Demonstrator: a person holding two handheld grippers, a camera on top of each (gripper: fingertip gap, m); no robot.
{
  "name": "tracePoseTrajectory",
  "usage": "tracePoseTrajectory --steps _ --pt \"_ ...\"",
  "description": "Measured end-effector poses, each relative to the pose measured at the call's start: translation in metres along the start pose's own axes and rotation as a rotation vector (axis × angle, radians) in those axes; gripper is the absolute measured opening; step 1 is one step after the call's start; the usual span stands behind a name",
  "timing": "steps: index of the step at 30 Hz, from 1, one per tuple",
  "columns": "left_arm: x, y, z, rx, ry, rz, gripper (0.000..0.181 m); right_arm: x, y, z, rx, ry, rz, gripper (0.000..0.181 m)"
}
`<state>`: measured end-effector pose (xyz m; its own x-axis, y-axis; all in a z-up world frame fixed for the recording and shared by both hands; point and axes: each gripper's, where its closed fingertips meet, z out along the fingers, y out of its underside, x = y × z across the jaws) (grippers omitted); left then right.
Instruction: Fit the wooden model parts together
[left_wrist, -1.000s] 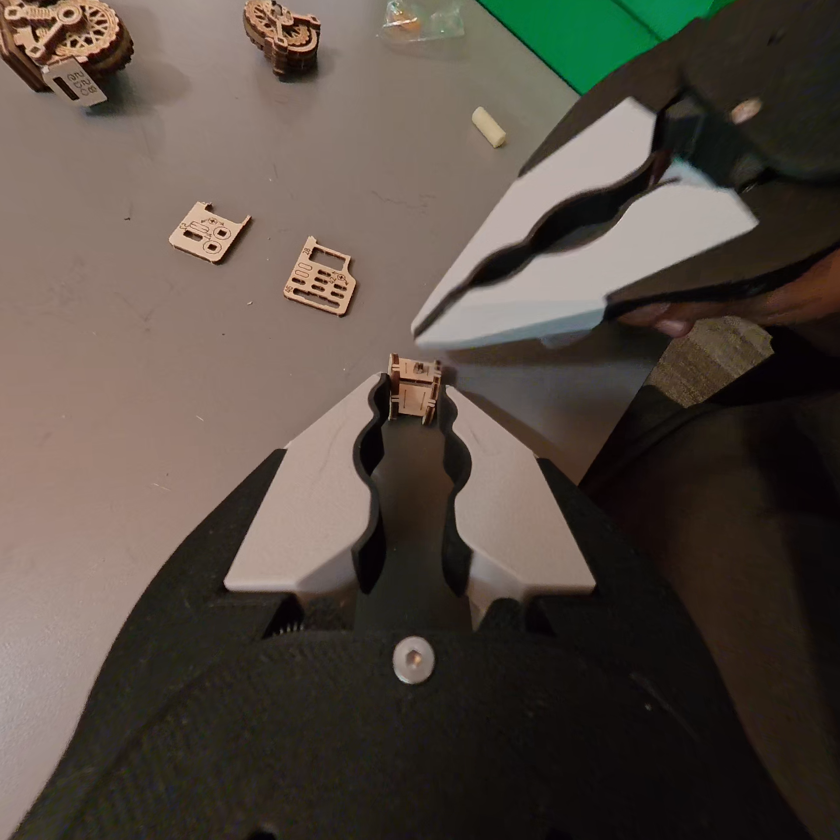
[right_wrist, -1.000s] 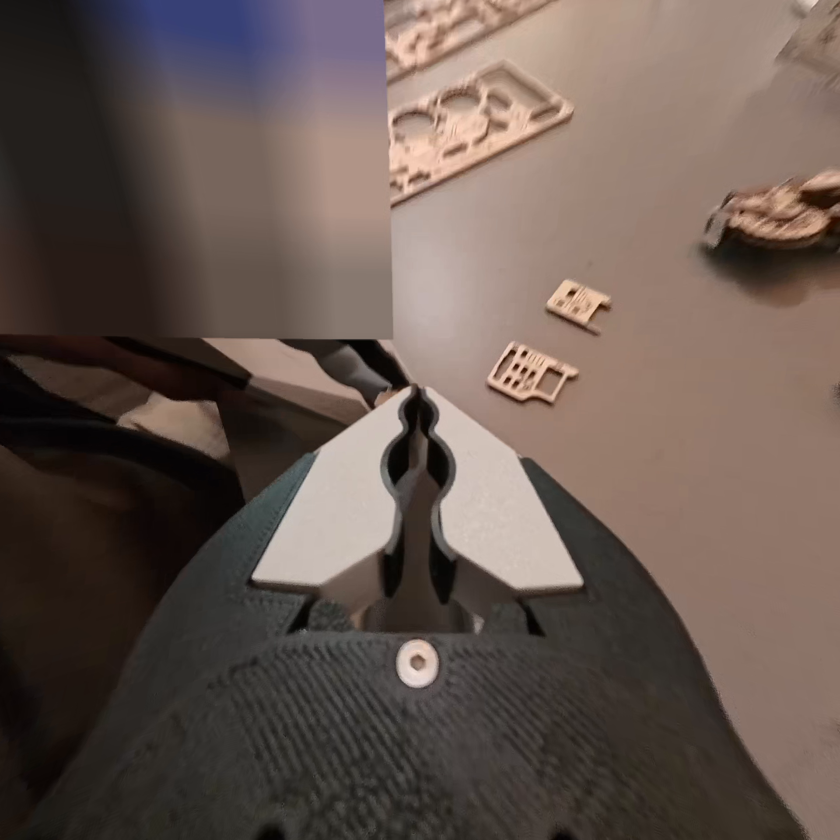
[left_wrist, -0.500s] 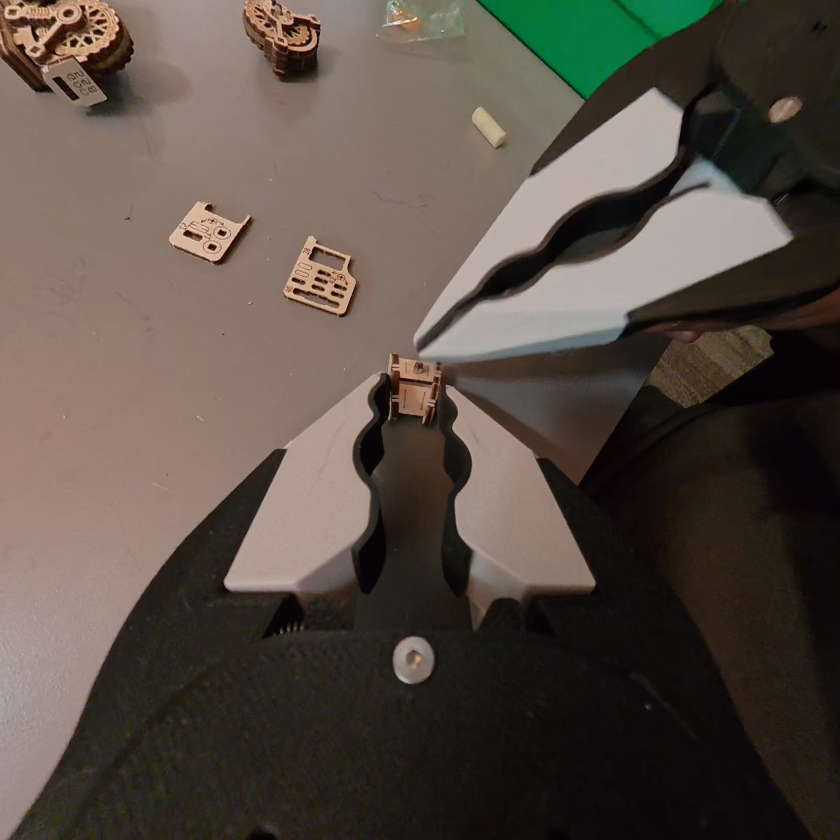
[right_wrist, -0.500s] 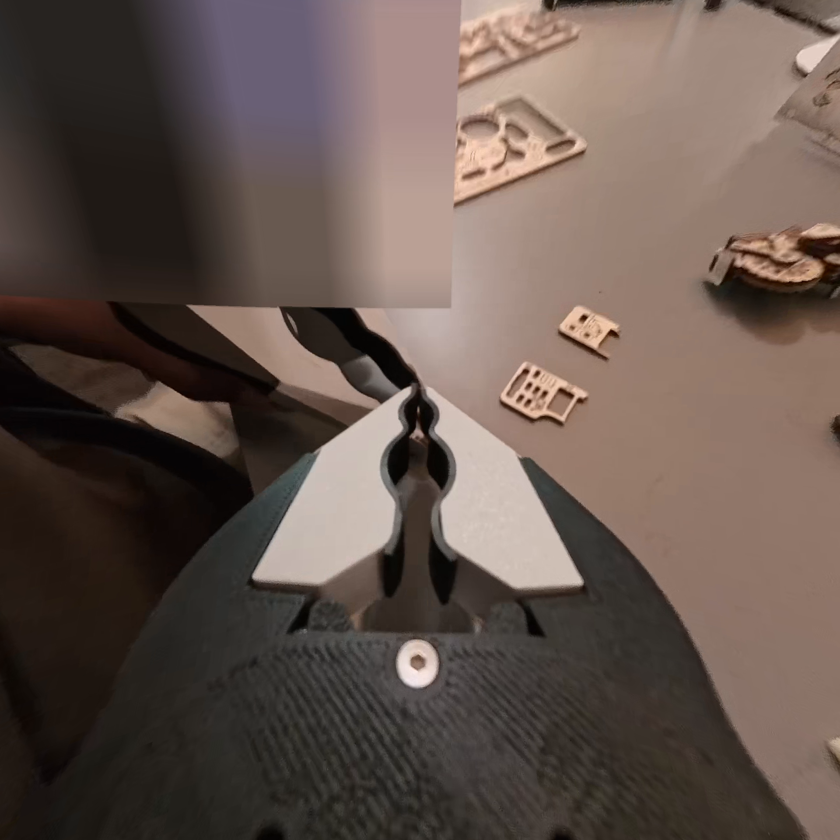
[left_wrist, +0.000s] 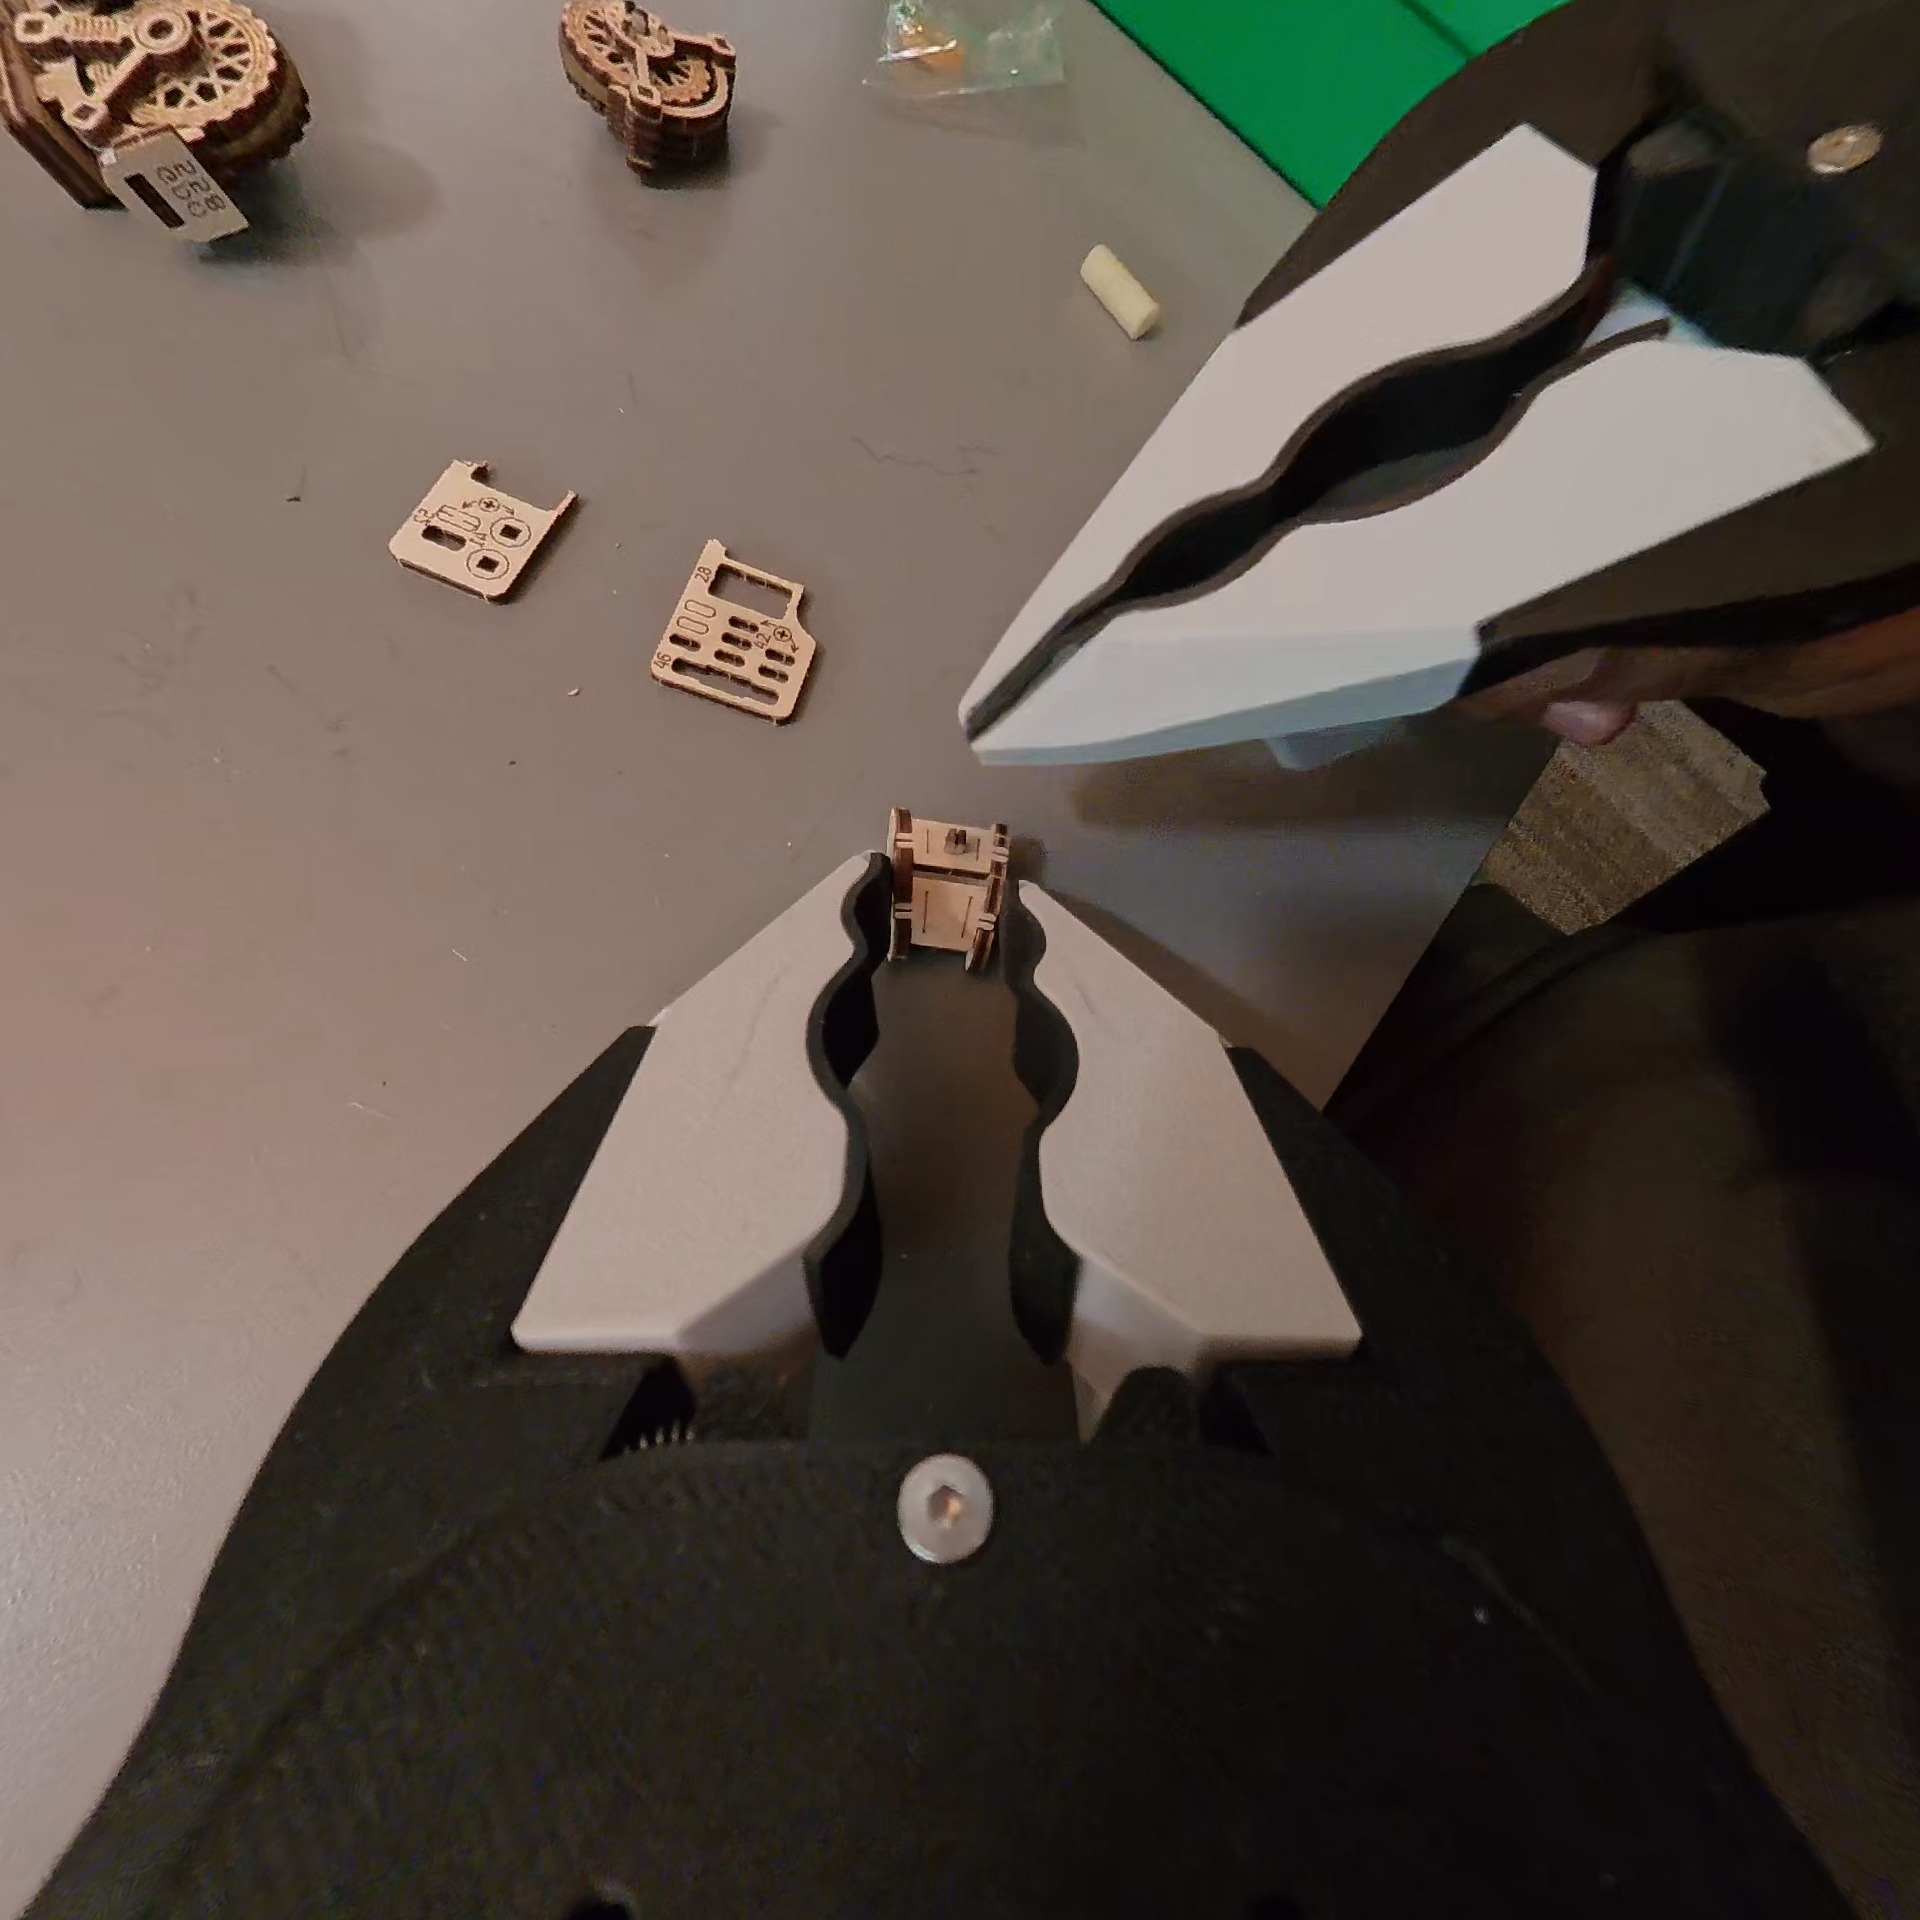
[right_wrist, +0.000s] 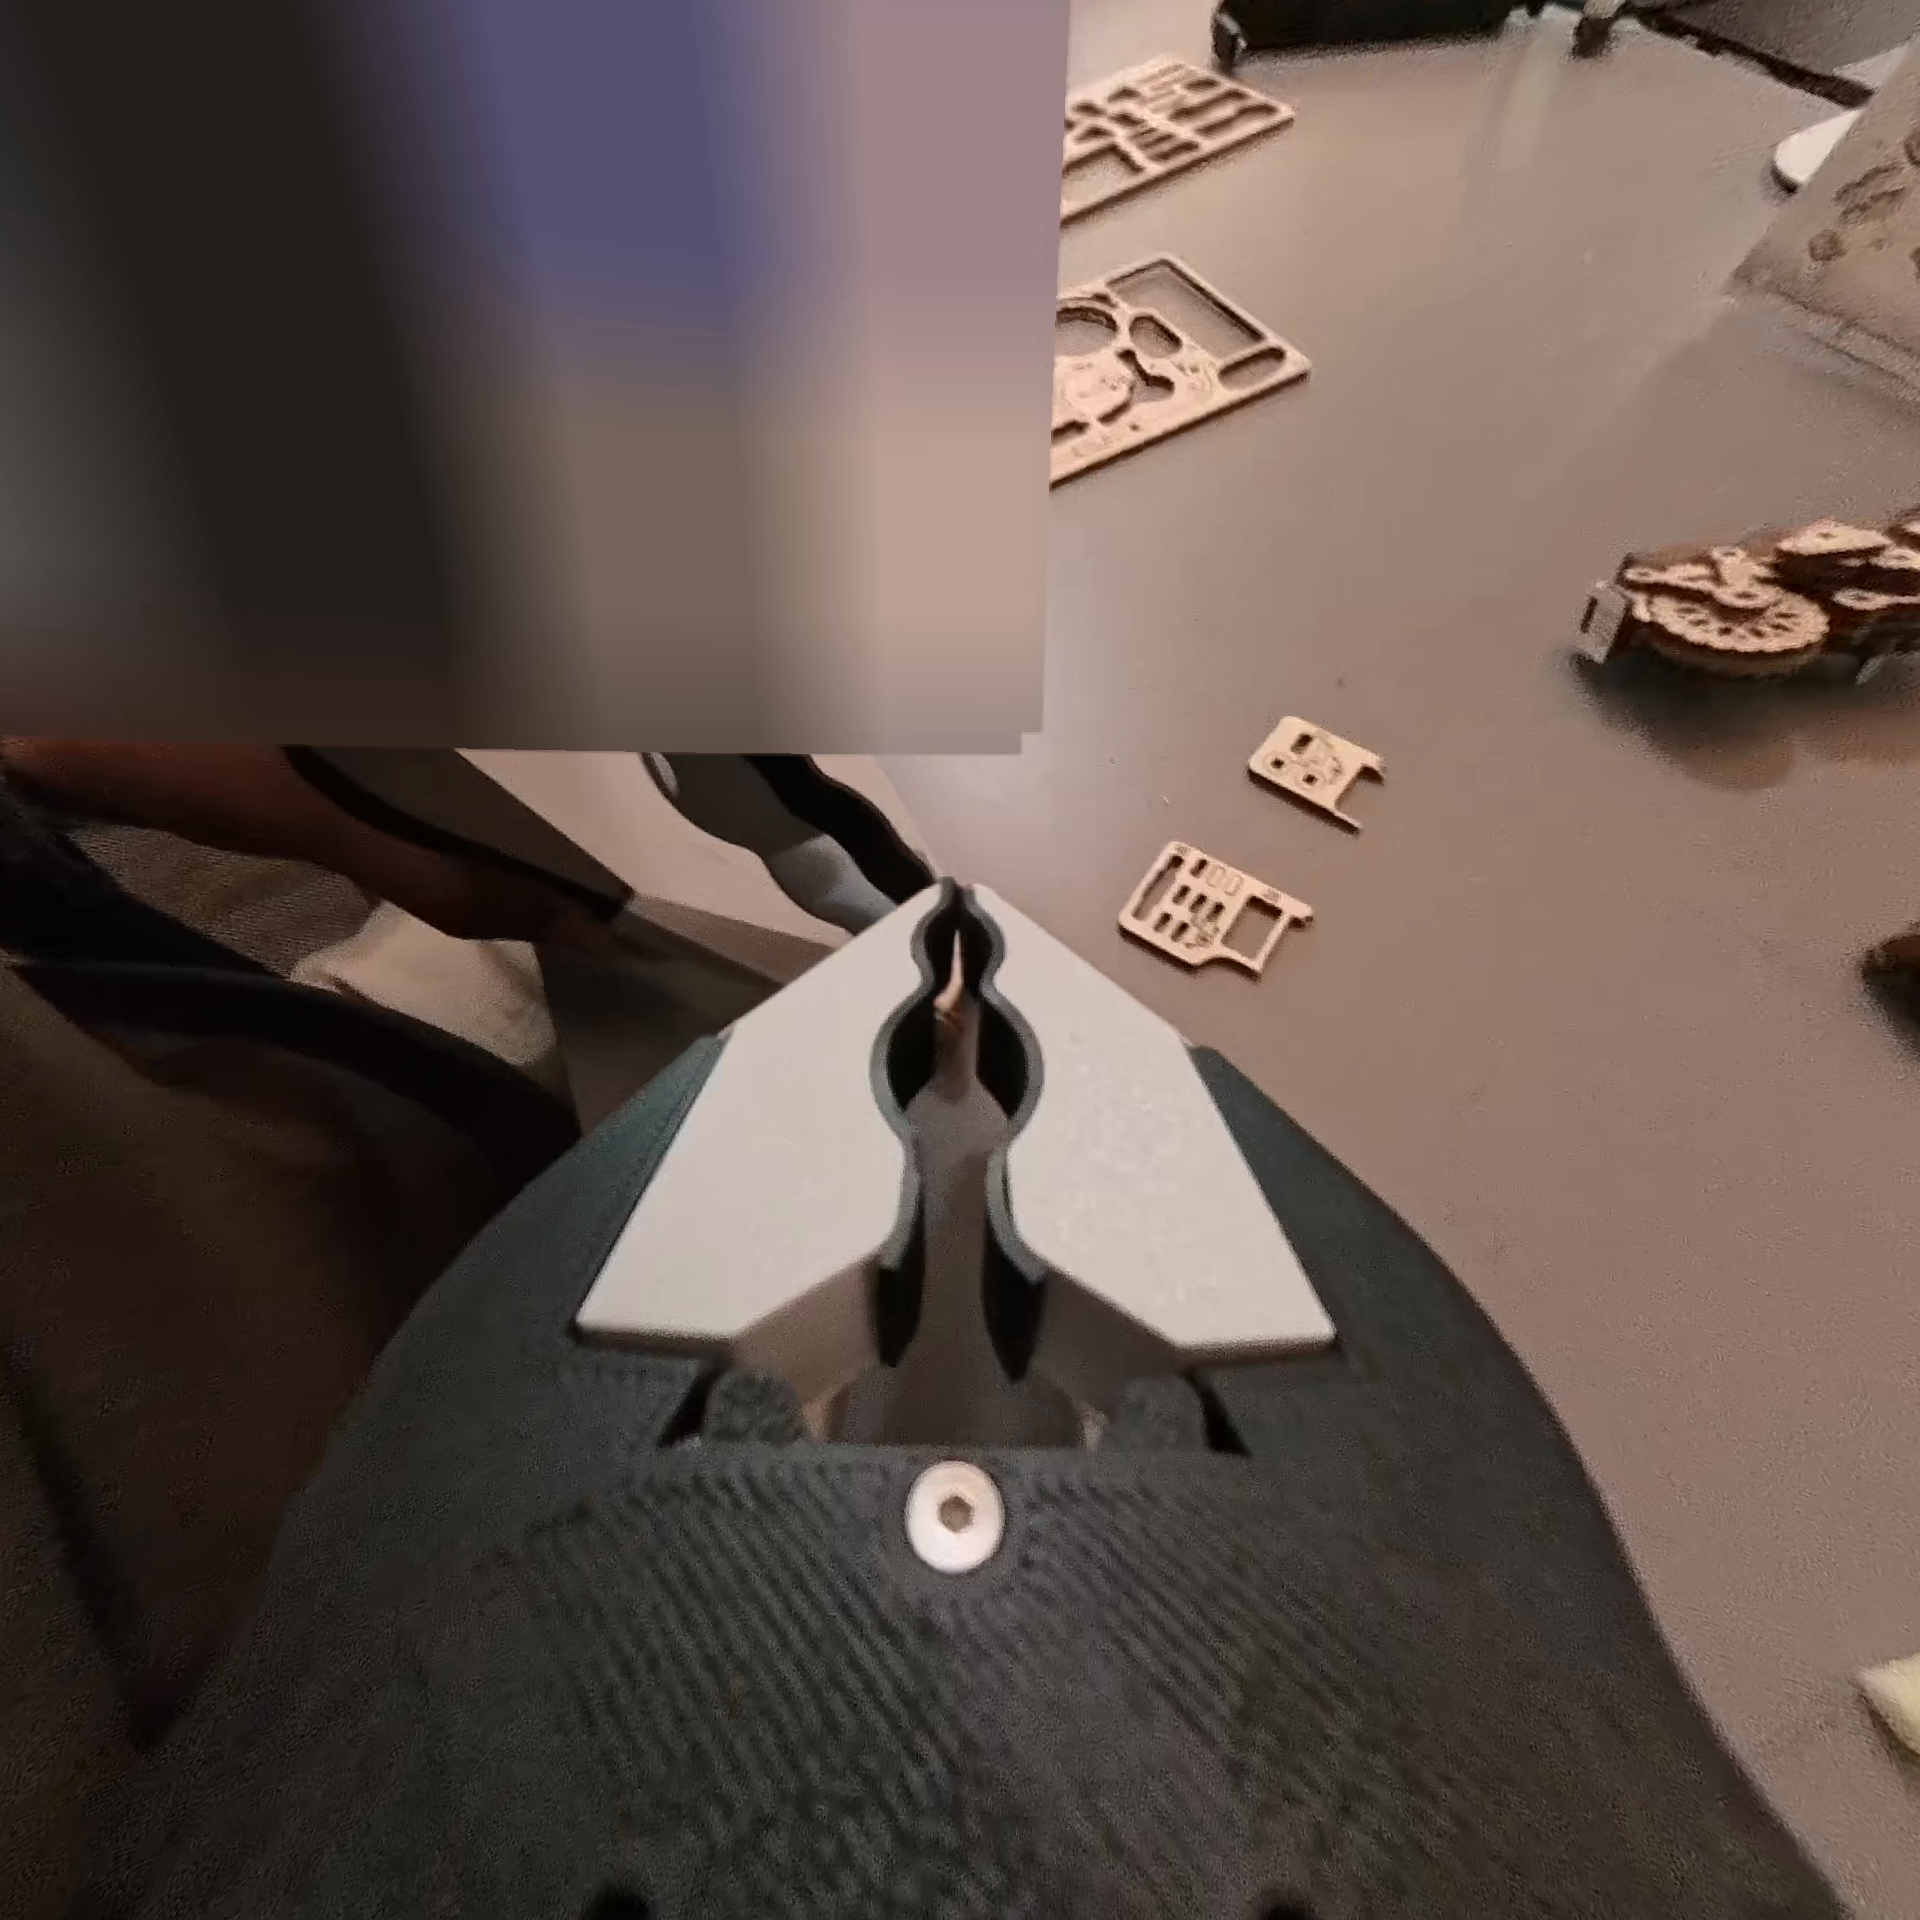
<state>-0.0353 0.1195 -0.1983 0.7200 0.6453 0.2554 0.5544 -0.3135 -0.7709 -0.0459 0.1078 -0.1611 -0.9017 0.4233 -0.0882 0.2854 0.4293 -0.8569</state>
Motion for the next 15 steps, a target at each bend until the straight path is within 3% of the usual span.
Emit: tracePoseTrajectory --steps 4,7,11,15 --pt "0.000 0.000 0.000 0.000 0.000 0.000 0.020 -0.001 0.019 0.010 -0.099 0.028 -0.063 0.000" --pt "0.000 0.000 0.000 0.000 0.000 0.000 0.020 0.009 0.018 0.006 -0.104 0.063 -0.050 0.000" --pt "0.000 0.000 0.000 0.000 0.000 0.000 0.020 -0.005 0.003 0.006 -0.038 0.015 -0.060 0.000" --pt "0.000 0.000 0.000 -0.001 0.001 0.002 0.020 -0.003 0.019 0.011 -0.117 0.038 -0.087 0.000"
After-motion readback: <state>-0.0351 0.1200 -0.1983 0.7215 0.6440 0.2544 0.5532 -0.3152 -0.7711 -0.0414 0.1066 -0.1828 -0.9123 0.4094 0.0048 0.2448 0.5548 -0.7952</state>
